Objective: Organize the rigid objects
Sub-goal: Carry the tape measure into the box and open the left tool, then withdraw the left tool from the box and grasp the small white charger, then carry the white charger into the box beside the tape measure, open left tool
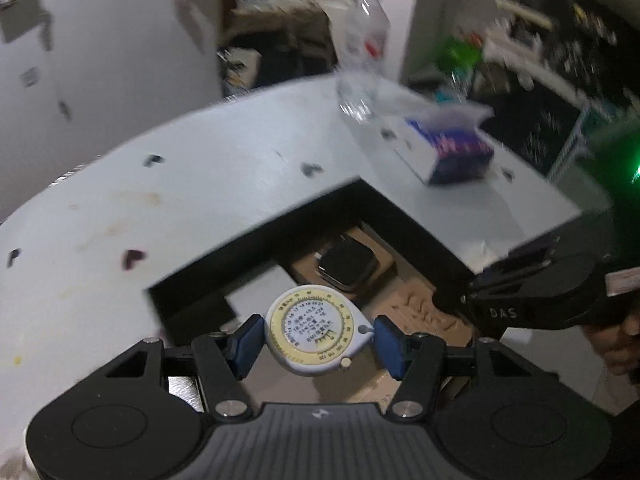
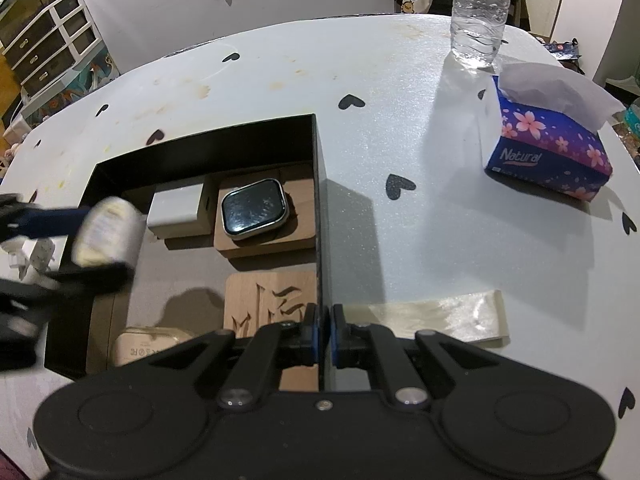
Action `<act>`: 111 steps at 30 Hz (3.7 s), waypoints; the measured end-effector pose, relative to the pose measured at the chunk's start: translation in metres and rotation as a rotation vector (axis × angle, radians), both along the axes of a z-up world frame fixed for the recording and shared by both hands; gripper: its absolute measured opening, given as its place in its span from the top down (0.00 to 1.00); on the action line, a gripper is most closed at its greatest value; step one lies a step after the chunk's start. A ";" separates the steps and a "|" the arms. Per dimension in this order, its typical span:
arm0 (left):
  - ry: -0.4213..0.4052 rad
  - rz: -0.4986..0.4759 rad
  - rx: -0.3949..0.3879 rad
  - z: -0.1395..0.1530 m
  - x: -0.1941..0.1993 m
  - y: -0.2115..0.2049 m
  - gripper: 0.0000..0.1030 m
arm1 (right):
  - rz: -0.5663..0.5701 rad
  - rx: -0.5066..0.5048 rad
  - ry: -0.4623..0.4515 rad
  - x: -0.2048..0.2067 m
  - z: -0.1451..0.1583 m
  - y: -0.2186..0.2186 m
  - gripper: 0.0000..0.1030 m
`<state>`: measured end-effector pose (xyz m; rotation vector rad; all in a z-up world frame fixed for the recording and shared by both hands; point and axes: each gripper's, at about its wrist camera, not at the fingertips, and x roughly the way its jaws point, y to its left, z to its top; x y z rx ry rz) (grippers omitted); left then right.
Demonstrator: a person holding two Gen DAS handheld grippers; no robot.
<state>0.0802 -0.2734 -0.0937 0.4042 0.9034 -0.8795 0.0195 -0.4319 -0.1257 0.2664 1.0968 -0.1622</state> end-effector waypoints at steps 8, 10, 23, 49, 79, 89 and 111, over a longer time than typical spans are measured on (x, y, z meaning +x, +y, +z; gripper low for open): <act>0.076 -0.067 0.128 -0.035 0.009 -0.023 0.41 | -0.001 0.003 -0.001 0.001 0.000 0.001 0.94; 0.093 -0.073 0.133 -0.041 0.011 -0.025 0.41 | -0.002 0.005 -0.002 0.000 0.000 0.000 0.94; 0.147 -0.064 0.118 -0.050 0.018 -0.028 0.33 | -0.002 0.007 -0.001 0.000 0.001 -0.001 0.94; 0.108 -0.005 0.002 0.012 -0.018 0.007 0.00 | -0.003 0.008 -0.002 0.000 0.000 -0.001 0.94; 0.037 0.514 -0.083 0.018 0.006 0.156 0.00 | 0.002 0.003 0.001 0.001 0.000 -0.001 0.94; -0.060 0.519 0.047 -0.020 0.051 0.186 0.26 | -0.001 0.006 0.002 0.001 -0.001 -0.002 0.94; -0.066 0.449 0.135 -0.037 0.070 0.194 0.43 | -0.008 0.006 0.005 0.001 0.000 -0.003 0.94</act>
